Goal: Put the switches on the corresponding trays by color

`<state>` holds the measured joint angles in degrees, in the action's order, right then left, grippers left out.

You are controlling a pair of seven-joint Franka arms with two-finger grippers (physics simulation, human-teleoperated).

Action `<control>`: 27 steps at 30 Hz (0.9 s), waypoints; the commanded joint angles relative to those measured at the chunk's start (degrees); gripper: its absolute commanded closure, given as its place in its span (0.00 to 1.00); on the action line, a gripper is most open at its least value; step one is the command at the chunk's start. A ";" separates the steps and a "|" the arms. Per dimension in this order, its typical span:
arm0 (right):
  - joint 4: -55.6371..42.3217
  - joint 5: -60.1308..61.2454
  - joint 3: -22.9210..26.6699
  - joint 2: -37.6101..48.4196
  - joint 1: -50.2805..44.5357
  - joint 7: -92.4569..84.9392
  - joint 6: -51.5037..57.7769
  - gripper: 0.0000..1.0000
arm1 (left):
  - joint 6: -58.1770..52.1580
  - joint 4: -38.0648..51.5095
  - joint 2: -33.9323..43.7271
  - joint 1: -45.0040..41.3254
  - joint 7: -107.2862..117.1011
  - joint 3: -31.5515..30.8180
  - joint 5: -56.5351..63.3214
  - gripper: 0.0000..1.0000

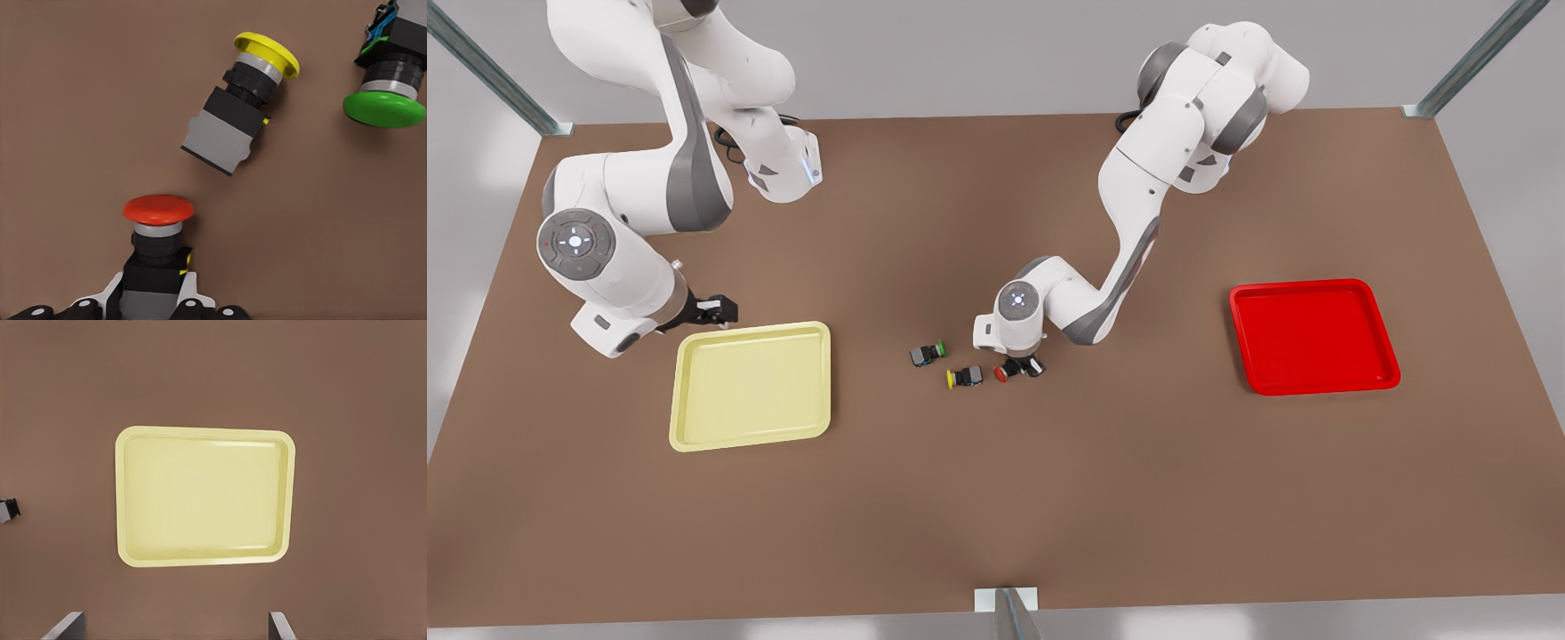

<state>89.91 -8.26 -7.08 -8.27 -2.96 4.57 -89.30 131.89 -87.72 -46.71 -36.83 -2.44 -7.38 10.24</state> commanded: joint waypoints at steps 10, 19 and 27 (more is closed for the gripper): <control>0.00 0.09 -0.04 -0.61 -0.20 0.00 0.00 0.00 | -7.34 -1.41 7.77 2.20 -0.29 -1.06 -4.44 0.57; 4.04 11.07 -0.92 -12.48 -20.94 47.11 -14.32 0.00 | -18.07 -4.04 19.99 14.42 -0.90 -6.68 -6.11 0.57; 11.34 16.52 -2.50 -20.03 -28.41 76.20 -39.46 0.00 | -21.67 -12.92 30.80 27.25 -3.71 -6.94 -6.20 0.57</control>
<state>101.25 8.19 -9.58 -29.40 -31.41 82.15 -130.78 109.97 -101.38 -14.97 -8.27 -6.42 -14.36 10.65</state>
